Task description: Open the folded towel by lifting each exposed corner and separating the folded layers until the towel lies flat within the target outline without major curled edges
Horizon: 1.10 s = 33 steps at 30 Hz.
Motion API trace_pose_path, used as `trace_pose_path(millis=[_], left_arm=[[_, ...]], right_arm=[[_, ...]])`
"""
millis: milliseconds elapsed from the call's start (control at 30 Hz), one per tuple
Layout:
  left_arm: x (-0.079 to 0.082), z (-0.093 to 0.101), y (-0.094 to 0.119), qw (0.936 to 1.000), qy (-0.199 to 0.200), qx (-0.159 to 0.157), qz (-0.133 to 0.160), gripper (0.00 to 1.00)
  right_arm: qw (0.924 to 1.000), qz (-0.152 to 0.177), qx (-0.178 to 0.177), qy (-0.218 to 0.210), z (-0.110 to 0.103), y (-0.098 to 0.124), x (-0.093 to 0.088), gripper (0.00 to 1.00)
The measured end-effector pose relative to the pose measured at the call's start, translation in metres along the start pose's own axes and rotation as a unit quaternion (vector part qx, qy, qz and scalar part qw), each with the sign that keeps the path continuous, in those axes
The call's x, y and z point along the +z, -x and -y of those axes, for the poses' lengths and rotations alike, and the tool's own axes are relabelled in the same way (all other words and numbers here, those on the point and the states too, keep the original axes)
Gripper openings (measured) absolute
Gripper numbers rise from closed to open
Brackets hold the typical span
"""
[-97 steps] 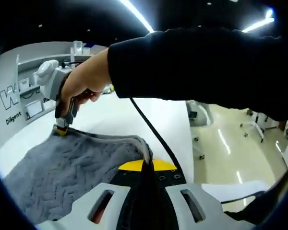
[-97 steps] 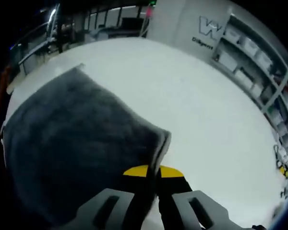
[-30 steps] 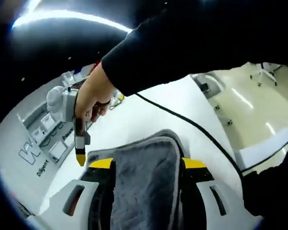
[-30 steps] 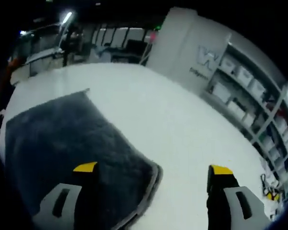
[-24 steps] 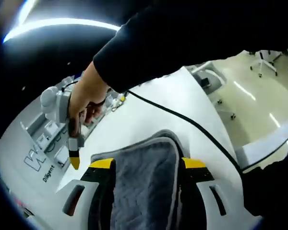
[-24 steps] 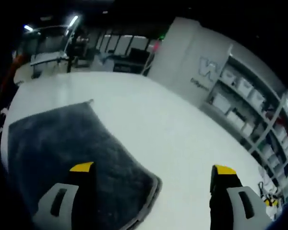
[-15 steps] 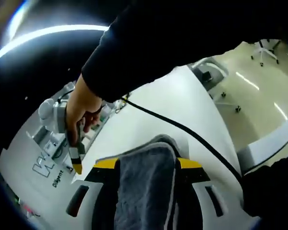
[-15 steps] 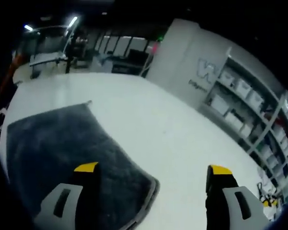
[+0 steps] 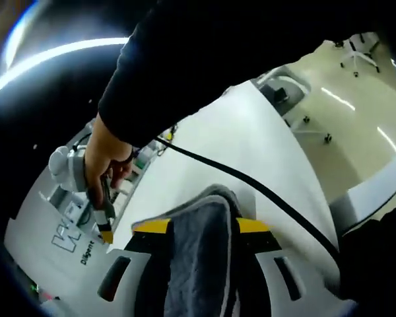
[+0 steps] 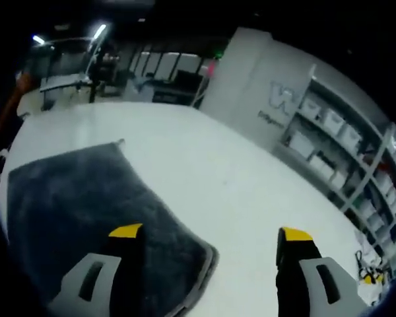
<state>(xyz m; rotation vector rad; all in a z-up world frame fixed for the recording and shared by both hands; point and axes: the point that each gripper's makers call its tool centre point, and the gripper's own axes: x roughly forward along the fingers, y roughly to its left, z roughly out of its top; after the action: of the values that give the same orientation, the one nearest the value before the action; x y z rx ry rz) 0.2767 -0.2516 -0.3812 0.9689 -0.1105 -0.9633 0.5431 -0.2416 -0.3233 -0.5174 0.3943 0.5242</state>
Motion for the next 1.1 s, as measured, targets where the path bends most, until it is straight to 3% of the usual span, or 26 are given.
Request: trace_pose_path(millis=[67,200,367,567,867,1100], left_arm=[[-0.001,0.002,-0.004,1.0,-0.007,-0.001,-0.005,0.28],[-0.002,0.006,-0.009,0.9999,-0.004,-0.012,-0.012,0.18],[-0.003,0.004,-0.011,0.9999,-0.002,-0.009,-0.011,0.07],[-0.001,0.001,-0.009,0.9999,0.007,-0.004,-0.007,0.03],[0.006,-0.008,-0.004,0.9996,0.022,0.012,0.014,0.02],[0.006,-0.008,-0.002,0.9993,0.031,0.01,0.019,0.02]], right_arm=[[1.0,0.005,0.007,-0.002,-0.002,-0.001,0.002,0.69],[0.9992,0.014,0.036,-0.005,-0.012,-0.007,0.006,0.39],[0.9984,-0.009,0.055,-0.01,-0.02,-0.022,-0.007,0.2],[0.997,-0.041,0.059,-0.03,-0.018,-0.029,-0.03,0.13],[0.9941,-0.09,0.032,-0.051,-0.003,-0.029,-0.065,0.11],[0.9934,-0.083,0.047,-0.063,-0.01,-0.032,-0.067,0.08]])
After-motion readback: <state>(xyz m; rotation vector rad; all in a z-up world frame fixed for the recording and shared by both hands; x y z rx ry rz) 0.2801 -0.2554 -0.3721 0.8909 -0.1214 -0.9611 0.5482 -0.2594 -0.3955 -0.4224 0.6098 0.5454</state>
